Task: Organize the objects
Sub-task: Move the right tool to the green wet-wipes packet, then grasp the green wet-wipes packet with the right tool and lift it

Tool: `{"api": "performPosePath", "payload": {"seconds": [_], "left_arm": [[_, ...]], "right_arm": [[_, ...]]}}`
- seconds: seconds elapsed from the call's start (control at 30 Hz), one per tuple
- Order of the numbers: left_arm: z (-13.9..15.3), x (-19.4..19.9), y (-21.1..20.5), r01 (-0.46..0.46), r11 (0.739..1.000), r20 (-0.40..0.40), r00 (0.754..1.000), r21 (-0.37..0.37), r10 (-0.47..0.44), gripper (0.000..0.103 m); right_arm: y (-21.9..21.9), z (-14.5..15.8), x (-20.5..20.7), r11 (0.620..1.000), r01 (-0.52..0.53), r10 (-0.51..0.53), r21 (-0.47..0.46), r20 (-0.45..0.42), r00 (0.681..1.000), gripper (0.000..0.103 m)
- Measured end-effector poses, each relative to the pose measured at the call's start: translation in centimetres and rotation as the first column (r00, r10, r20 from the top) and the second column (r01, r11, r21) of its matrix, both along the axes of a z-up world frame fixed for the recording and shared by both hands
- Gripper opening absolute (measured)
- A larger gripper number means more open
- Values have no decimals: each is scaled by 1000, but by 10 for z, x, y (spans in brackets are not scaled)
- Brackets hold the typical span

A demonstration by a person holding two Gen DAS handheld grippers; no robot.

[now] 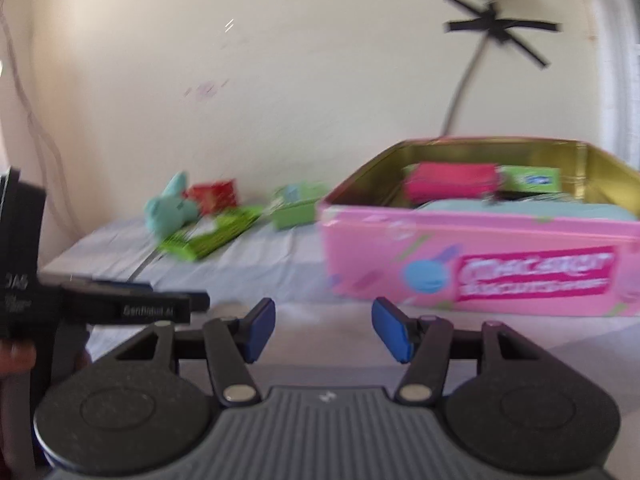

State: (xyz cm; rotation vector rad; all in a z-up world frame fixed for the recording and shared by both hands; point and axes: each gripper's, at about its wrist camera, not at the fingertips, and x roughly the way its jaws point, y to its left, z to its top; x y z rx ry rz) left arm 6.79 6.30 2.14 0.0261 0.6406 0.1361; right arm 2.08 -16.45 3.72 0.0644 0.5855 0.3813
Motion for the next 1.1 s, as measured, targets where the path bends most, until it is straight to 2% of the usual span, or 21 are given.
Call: {"api": "performPosePath", "payload": {"seconds": [0.13, 0.2, 0.27, 0.33, 0.4, 0.5, 0.57, 0.6, 0.67, 0.73, 0.8, 0.87, 1.0, 1.1], "left_arm": [[6, 2, 55, -191, 980, 49, 980, -51, 194, 75], [7, -1, 74, -256, 962, 69, 962, -94, 263, 75], [7, -1, 91, -300, 940, 48, 949, -163, 312, 75], [6, -3, 105, -303, 916, 31, 946, -264, 322, 77], [8, -4, 106, -309, 910, 33, 943, -276, 331, 78], [8, -1, 101, -304, 909, 29, 945, -285, 325, 81], [8, -1, 98, -297, 909, 27, 948, -292, 318, 81], [8, -1, 98, -287, 908, 26, 951, -305, 309, 81], [8, -1, 99, -265, 906, 26, 957, -332, 289, 81], [7, 0, 101, -253, 903, 25, 960, -346, 279, 81], [6, 2, 103, -250, 900, 24, 961, -357, 276, 80], [6, 3, 104, -243, 896, 25, 962, -372, 271, 80], [6, 3, 105, -204, 883, 29, 971, -423, 238, 79], [5, 3, 104, -190, 876, 29, 974, -444, 226, 79]], "right_arm": [[48, -6, 19, 989, -142, 140, -35, -68, 988, 57], [69, -7, 31, 984, -175, 171, -41, -82, 982, 57], [85, -3, 49, 982, -188, 187, -13, -90, 978, 57], [96, 0, 72, 982, -185, 189, 46, -108, 976, 58], [112, 1, 90, 983, -183, 185, 34, -94, 978, 59], [140, 8, 113, 976, -204, 204, -77, -8, 979, 59], [151, 21, 140, 979, -190, 192, -78, 20, 981, 59], [156, 26, 158, 982, -176, 177, -76, 8, 984, 59], [165, 27, 199, 987, -156, 151, -46, -85, 985, 56], [170, 19, 235, 989, -145, 143, 3, -205, 968, 51], [178, 8, 257, 992, -130, 125, -1, -263, 957, 47], [184, -4, 265, 990, -136, 119, -45, -275, 954, 44], [175, -11, 259, 984, -178, 176, 21, -293, 940, 42], [162, -13, 231, 977, -207, 213, 52, -296, 931, 40]]}}
